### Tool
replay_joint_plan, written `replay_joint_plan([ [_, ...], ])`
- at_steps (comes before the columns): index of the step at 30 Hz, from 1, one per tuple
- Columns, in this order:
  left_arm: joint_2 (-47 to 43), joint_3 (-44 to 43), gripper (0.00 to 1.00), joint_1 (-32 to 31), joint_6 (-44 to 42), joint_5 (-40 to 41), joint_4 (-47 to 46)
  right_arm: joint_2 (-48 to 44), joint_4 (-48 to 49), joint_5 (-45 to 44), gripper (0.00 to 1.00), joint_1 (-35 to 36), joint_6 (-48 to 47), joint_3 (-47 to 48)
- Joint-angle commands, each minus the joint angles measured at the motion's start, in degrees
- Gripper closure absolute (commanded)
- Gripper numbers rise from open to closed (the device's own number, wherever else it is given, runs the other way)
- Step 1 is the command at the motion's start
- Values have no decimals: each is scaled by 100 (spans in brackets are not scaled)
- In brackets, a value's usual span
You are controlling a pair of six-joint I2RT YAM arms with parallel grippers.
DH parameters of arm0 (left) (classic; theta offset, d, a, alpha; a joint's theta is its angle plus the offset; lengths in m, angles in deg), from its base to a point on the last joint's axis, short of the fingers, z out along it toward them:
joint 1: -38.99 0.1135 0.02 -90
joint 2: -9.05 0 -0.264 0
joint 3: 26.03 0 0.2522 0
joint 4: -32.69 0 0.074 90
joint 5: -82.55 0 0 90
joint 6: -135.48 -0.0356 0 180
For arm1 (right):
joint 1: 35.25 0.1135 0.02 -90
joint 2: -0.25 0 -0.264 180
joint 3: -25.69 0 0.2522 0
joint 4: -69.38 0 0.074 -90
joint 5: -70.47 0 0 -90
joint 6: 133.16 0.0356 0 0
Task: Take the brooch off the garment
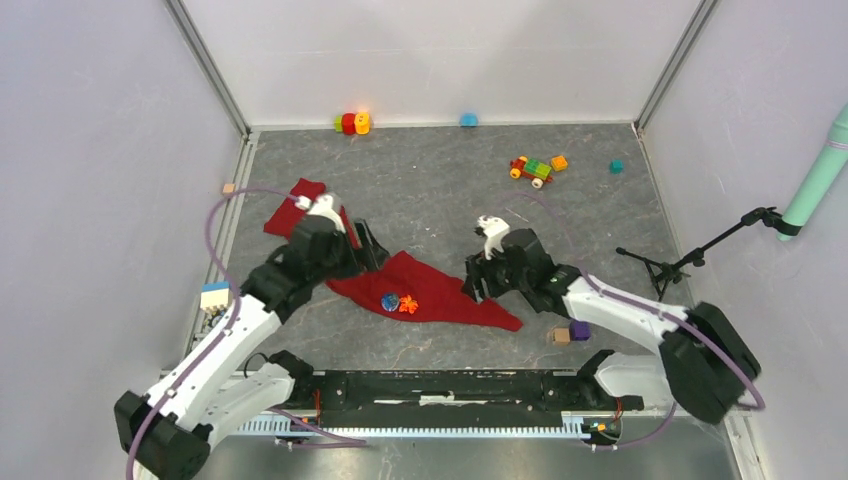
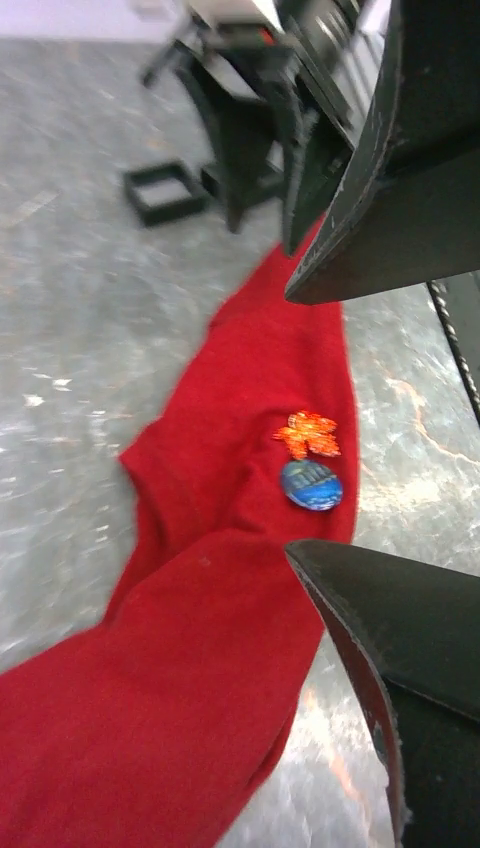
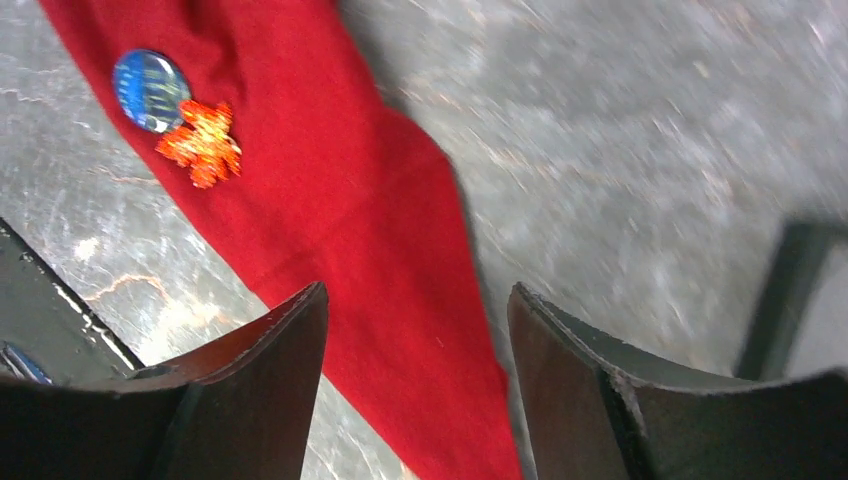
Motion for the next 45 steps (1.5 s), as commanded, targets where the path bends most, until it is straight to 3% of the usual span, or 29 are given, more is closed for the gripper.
replay_joint_plan([
  [1,115,985,8,-832,305,271,-790,861,954,156,31,463,-637,801],
  [5,402,1616,9,-934,445,298,-1310,1635,1066,155,38,683,-857,1246],
  [12,240,2029,15,-938,474,334,-1451,2599,1408,216,64,769,-840,1590],
  [16,261,2051,17,-917,703,955,-994,2640,1388,34,93,776,-883,1626],
  [18,319,2087,17,-875,757,1148,-988,2464,1382,-330,100,768,-881,1544],
  [25,632,2037,23,-638,840,1300,-1070,2054,1407,-583,100,768,-864,1303],
  [28,638,2038,26,-487,1186,1658,-820,1784,1180,-1247,100,761,-729,1245],
  [31,667,2196,28,-319,1032,1231,-1333,1198,1025,-1970,100,683,-474,943],
  [37,1654,1809,33,-177,589,1155,-1764,-160,1277,-1192,100,745,-286,-43],
  [41,2643,1369,36,236,388,681,-2133,-1206,1363,-961,100,926,-173,-712],
  [45,3549,456,31,393,349,1025,-1797,-2202,1368,-862,100,939,91,-1276],
])
